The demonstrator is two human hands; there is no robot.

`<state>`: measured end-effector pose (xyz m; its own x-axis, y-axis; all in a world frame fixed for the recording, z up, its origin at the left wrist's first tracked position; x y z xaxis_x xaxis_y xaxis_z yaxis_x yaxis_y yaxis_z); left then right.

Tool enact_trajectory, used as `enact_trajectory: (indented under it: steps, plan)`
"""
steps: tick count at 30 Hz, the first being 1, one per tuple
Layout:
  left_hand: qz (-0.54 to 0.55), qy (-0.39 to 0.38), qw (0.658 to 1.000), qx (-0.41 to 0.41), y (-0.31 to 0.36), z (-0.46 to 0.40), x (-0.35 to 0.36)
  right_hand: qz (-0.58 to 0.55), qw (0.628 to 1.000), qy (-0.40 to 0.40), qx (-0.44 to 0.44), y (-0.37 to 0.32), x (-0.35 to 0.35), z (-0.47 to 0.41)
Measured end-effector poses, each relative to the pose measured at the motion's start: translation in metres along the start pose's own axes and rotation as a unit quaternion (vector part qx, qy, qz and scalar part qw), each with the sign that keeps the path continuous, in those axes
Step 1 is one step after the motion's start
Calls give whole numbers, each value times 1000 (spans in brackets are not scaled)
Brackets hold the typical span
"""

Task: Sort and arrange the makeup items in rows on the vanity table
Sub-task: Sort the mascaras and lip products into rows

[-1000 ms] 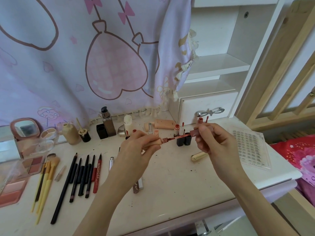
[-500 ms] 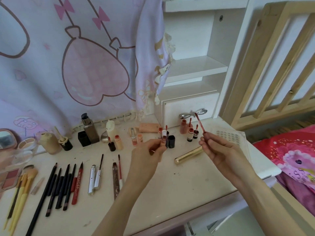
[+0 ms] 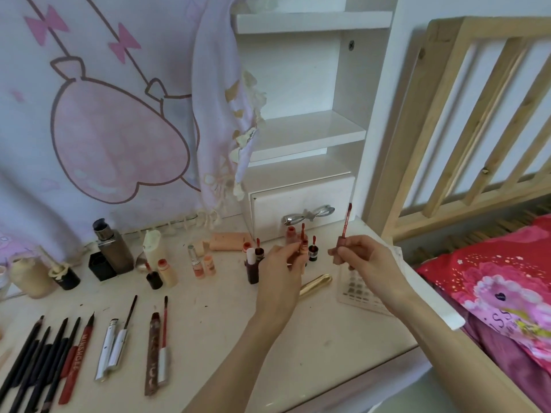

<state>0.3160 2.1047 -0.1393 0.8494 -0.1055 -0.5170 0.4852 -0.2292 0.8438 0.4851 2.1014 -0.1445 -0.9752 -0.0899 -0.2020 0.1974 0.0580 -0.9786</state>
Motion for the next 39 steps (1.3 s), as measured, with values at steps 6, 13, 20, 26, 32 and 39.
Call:
enact_trajectory:
  steps: [6,13,20,26,32,39]
  plan:
    - [-13,11,1000,-12,-10,-9,18,198,978,-67,4,9,7,-32]
    - [-21,22,999,-19,-14,-17,24,326,941,-89,-3,23,13,-41]
    - [19,35,999,-22,-16,-15,24,352,932,-83,-16,24,15,-41]
    - [30,30,999,-32,-23,-14,27,377,922,-90,-15,27,16,-42]
    - [35,16,998,-50,-24,-10,27,387,918,-79,-15,29,14,-41]
    - [-114,-35,992,-41,-18,1,15,382,922,-2,-58,15,-1,-21]
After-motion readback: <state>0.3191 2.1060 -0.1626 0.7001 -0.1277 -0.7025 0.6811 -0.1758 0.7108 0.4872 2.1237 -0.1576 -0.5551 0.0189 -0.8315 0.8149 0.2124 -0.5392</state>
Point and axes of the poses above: each hand's wrist, its own z-axis away from the middle knuckle, its own x-axis out of the palm, y = z × x, the point moved 8 cm from there along -z, towards the middle knuckle, and after that the axes turned 13 degrees about -y, right-handed, at the moved point
